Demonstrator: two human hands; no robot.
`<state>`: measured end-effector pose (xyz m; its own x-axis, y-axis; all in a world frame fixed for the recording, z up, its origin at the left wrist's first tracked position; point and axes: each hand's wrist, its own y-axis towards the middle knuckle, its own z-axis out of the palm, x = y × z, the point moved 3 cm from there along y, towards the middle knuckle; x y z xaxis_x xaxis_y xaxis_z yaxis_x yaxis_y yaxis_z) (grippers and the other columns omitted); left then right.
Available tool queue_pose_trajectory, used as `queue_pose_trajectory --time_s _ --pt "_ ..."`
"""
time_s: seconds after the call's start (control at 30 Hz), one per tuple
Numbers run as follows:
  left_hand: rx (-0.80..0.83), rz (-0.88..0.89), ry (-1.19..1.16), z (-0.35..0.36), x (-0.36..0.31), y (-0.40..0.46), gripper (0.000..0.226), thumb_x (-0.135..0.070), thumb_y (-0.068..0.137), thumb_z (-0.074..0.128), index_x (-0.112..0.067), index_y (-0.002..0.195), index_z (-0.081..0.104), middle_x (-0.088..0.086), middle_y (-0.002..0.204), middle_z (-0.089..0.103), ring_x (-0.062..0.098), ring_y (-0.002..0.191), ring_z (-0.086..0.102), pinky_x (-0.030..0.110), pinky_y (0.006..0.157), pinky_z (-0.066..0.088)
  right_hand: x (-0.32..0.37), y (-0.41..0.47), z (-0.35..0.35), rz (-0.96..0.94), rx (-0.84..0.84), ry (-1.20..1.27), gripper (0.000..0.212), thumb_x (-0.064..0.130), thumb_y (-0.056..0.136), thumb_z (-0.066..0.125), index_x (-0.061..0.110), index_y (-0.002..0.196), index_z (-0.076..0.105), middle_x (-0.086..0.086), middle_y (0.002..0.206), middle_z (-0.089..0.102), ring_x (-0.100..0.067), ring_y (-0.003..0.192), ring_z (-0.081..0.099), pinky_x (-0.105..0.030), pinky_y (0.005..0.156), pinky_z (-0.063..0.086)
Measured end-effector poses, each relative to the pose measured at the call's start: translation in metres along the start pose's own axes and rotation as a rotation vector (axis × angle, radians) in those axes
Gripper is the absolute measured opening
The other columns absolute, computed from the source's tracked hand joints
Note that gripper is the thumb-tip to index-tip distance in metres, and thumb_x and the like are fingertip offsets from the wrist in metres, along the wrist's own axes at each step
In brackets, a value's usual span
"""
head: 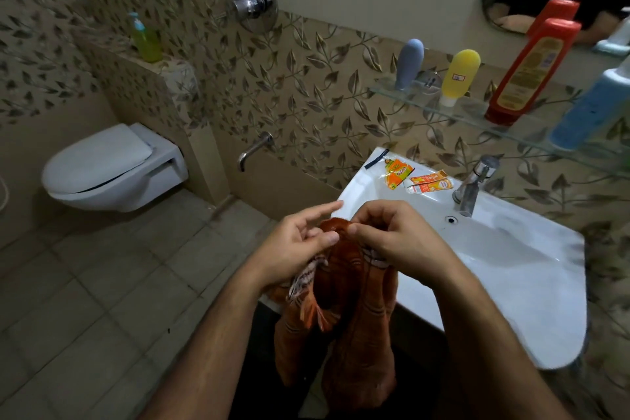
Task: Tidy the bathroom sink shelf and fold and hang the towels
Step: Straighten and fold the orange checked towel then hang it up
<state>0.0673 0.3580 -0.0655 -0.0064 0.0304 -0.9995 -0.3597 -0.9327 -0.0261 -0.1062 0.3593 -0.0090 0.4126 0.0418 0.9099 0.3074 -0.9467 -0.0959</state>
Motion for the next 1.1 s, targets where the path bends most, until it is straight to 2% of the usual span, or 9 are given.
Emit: queue_pose_trajectory --time_s 0.1,0.27,0.47,0.57,0.67,0.73,0.87,0.97,1.1 --pt "-0.025 0.023 0.05 0.01 -0.005 0.003 0.018 -0.001 0.095 0.055 -0.013 0.101 0.067 0.0 0.08 0.067 0.011 0.078 0.062 0.023 0.075 0.051 0.001 0.001 0.005 -0.018 0.016 -0.05 0.012 0.014 0.09 0.067 0.007 0.081 0.069 -0.013 0.07 0.068 -0.011 0.062 0.057 -0.029 0.061 0.045" --pt "-0.32 -0.06 0.169 -0.019 0.0 0.006 0.017 -0.021 0.088 0.062 -0.028 0.075 0.071 0.005 0.077 0.075 0.021 0.075 0.071 0.041 0.076 0.058 -0.006 -0.007 -0.006 0.069 0.026 -0.034 0.019 0.021 0.09 0.069 0.004 0.079 0.069 -0.021 0.07 0.067 -0.019 0.06 0.058 -0.033 0.06 0.045" --pt "-0.356 -0.094 0.166 -0.02 0.005 0.009 0.009 -0.022 0.09 0.064 -0.024 0.087 0.072 0.008 0.083 0.076 0.031 0.084 0.072 0.055 0.085 0.055 -0.01 -0.008 -0.014 0.095 0.007 0.059 0.016 0.017 0.088 0.071 0.004 0.078 0.07 -0.028 0.08 0.068 -0.028 0.067 0.062 -0.041 0.068 0.05" --pt "-0.179 -0.072 0.037 -0.015 0.001 0.004 0.034 -0.011 0.095 0.06 -0.021 0.127 0.058 0.008 0.078 0.074 0.023 0.085 0.073 0.043 0.092 0.055 -0.008 0.001 -0.008 0.062 -0.075 -0.004 0.016 0.019 0.088 0.069 0.007 0.078 0.069 -0.02 0.074 0.07 -0.022 0.062 0.061 -0.033 0.06 0.048" --pt "-0.014 -0.022 -0.039 -0.007 -0.006 -0.001 0.053 -0.013 0.094 0.061 -0.026 0.143 0.044 0.014 0.08 0.07 0.021 0.087 0.07 0.033 0.094 0.052 -0.004 0.007 0.008 0.038 -0.018 -0.043 0.014 0.017 0.09 0.067 0.006 0.081 0.069 -0.014 0.071 0.069 -0.014 0.061 0.058 -0.031 0.06 0.045" --pt "0.03 -0.016 -0.062 0.0 -0.008 0.0 0.043 -0.009 0.095 0.059 -0.02 0.135 0.053 0.019 0.087 0.066 0.019 0.089 0.067 0.029 0.091 0.052 -0.001 0.008 0.014 0.02 0.008 -0.049 0.015 0.019 0.09 0.067 0.008 0.081 0.069 -0.015 0.073 0.069 -0.012 0.062 0.058 -0.031 0.061 0.045" --pt "-0.024 -0.026 0.036 -0.003 -0.006 0.004 0.008 -0.009 0.094 0.06 -0.011 0.095 0.068 0.011 0.085 0.067 0.019 0.082 0.064 0.03 0.079 0.052 -0.005 0.008 0.012 0.058 0.015 -0.022 0.016 0.02 0.089 0.069 0.009 0.078 0.069 -0.008 0.065 0.064 -0.013 0.061 0.055 -0.033 0.061 0.043" --pt "-0.185 -0.008 0.236 -0.016 0.002 0.011 0.009 -0.028 0.087 0.064 -0.024 0.082 0.07 -0.001 0.077 0.07 0.016 0.076 0.065 0.037 0.074 0.053 -0.007 0.005 0.006 0.12 0.05 -0.005 0.02 0.023 0.088 0.07 0.006 0.078 0.069 -0.015 0.067 0.066 -0.017 0.062 0.058 -0.035 0.063 0.045" --pt "-0.394 -0.004 0.172 -0.036 0.003 0.015 0.017 -0.012 0.094 0.061 -0.02 0.082 0.069 -0.002 0.073 0.071 0.011 0.07 0.066 0.03 0.069 0.051 -0.001 -0.006 -0.01 0.144 0.043 0.029 0.021 0.025 0.087 0.072 0.009 0.073 0.072 -0.012 0.067 0.069 -0.013 0.061 0.061 -0.028 0.06 0.047"
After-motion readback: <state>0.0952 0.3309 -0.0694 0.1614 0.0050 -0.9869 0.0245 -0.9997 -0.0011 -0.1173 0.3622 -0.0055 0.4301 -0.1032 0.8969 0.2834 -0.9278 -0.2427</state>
